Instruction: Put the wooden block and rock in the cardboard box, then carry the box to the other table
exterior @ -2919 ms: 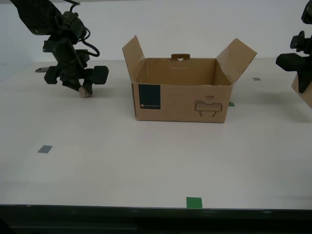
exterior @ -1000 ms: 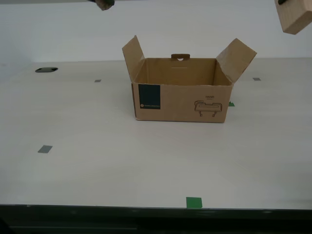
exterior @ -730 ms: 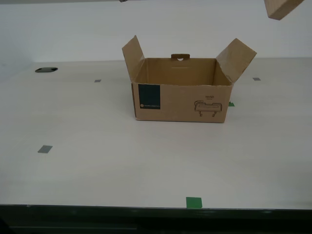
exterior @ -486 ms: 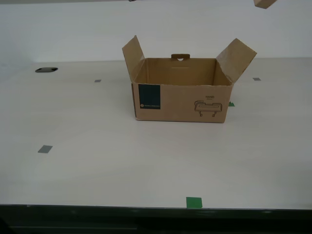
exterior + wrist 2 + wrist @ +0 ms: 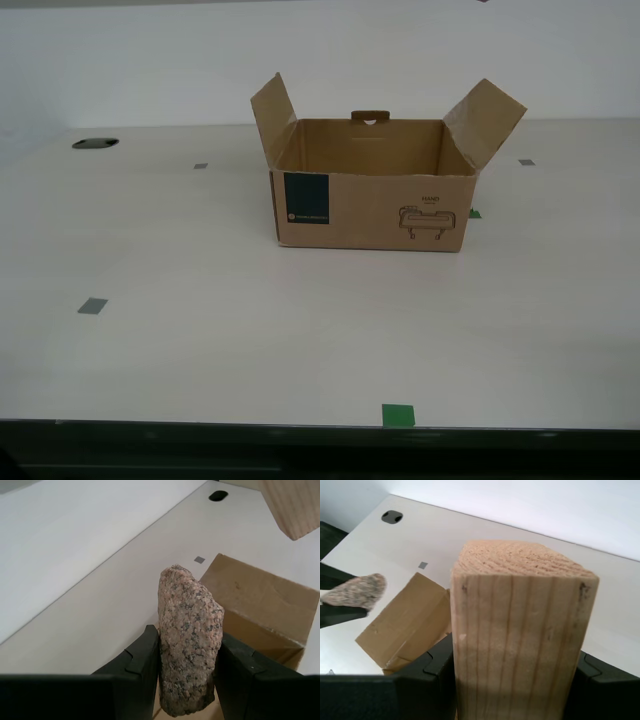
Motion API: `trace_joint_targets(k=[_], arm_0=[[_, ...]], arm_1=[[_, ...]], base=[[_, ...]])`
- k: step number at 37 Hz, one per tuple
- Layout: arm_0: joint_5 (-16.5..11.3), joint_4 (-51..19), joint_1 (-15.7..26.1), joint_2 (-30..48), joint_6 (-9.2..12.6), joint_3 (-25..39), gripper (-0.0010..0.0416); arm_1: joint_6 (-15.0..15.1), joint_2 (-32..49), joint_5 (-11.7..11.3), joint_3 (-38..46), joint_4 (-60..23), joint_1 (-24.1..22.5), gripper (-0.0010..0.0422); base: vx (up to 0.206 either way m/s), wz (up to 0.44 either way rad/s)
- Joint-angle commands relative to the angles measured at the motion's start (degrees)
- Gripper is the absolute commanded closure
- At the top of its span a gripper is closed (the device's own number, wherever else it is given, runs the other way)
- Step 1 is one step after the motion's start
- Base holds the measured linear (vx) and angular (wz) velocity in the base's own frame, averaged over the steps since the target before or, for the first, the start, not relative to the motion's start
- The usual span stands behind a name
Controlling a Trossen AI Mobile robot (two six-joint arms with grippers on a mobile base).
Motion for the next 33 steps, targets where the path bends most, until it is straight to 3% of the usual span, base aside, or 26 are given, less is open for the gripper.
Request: trace_joint_targets(k=[1,3,7,22,33], arm_0=[[-0.46,0.87,1.09,0.02,-0.26,0.02,0.0406],[-0.46,1.57,1.55,0.22,-0.26,-0.15,0.0406],[-0.46,3.78,2.25,0.17,-0.24,-1.97,0.0406],[-0.46,17.46,3.37,0.17,-0.09,-16.76,0.0406],[-0.46,31.91,3.8,0.17,0.28,-28.33,0.0406]], arm_1=[[2.32,0.96,1.11,-0.13,0.81,-0.09,0.0413],[3.28,1.2,2.03,-0.28,0.9,-0.11,0.0413],[3.26,3.19,5.97,-0.66,2.62,-0.15,0.0413],[5.03,13.94,6.14,-0.96,4.28,-0.74,0.0413],[6.25,14.69,6.29,-1.05,5.95,-0.79,0.0413]], base=[[0.0,0.0],[0.0,0.0],[0.0,0.0],[0.0,0.0],[0.0,0.0]])
